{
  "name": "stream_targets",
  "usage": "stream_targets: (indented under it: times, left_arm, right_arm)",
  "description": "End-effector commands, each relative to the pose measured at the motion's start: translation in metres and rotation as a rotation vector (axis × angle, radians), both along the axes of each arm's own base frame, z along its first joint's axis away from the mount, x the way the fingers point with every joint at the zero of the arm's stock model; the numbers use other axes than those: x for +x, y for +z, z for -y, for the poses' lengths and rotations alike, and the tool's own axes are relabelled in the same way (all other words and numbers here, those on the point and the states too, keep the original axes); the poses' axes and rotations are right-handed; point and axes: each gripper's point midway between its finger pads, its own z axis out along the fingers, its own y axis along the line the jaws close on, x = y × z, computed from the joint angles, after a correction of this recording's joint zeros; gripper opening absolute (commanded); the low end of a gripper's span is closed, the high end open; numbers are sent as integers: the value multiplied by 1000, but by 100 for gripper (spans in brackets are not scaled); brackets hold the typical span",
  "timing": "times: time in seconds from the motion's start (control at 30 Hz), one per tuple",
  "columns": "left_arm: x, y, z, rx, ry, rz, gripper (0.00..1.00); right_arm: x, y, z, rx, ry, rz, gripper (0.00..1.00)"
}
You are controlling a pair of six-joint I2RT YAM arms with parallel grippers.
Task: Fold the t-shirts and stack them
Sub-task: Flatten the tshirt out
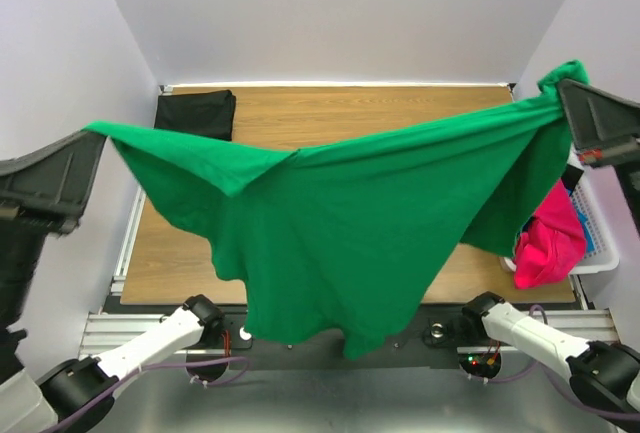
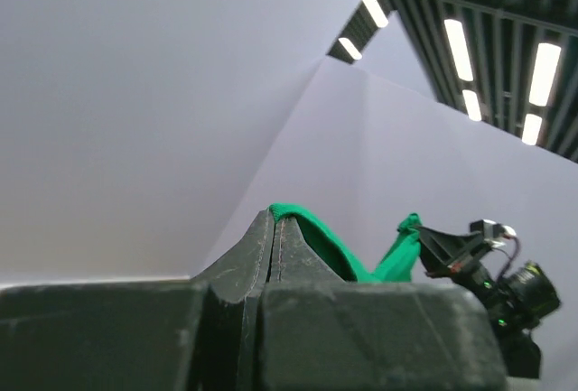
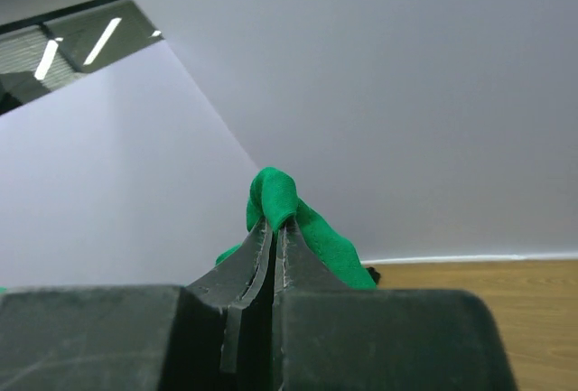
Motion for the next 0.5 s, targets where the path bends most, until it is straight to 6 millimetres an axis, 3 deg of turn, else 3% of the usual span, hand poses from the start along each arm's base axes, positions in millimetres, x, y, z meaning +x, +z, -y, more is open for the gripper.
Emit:
stream_targets:
  times: [0.0,0.03,0.07,0.1,0.13,0.17,0.2,0.23,0.27,0.3,0.33,0.37,0.47]
  left_arm:
    - [82,-25,-2,-17,273,-189,0]
    - [115,-43,12,29,331,-267,0]
    - [120,-46,3,17,381,-284,0]
    - [150,-60,10,53,466,-353,0]
    - [163,-65,14,71,503,-378,0]
    - [190,-78,29,123,541,-422,0]
    - [204,-81,35,149,566,-436,0]
    - [210,-71,34,158,587,-421,0]
    - [237,-83,50,218,605,-455,0]
    - [243,-64,40,203,615,-419,0]
    - [255,-60,41,215,603,-406,0]
    - [279,-65,48,237,583,-416,0]
    - [291,-31,35,213,557,-324,0]
  right_arm:
    - [72,-41,-11,-66,-145,-161,0]
    - [105,-64,-17,-100,-210,-241,0]
    - [109,-68,-12,-103,-246,-255,0]
    - [142,-89,-23,-149,-286,-323,0]
    - [157,-98,-18,-156,-354,-360,0]
    - [173,-106,-21,-178,-387,-388,0]
    - [199,-122,-30,-222,-424,-434,0]
    - [209,-119,-27,-216,-473,-439,0]
    - [220,-117,-29,-221,-491,-433,0]
    - [242,-129,-37,-269,-512,-455,0]
    - [250,-126,-37,-271,-525,-450,0]
    - [254,-105,-34,-245,-516,-402,1]
    - [284,-98,-41,-275,-500,-376,0]
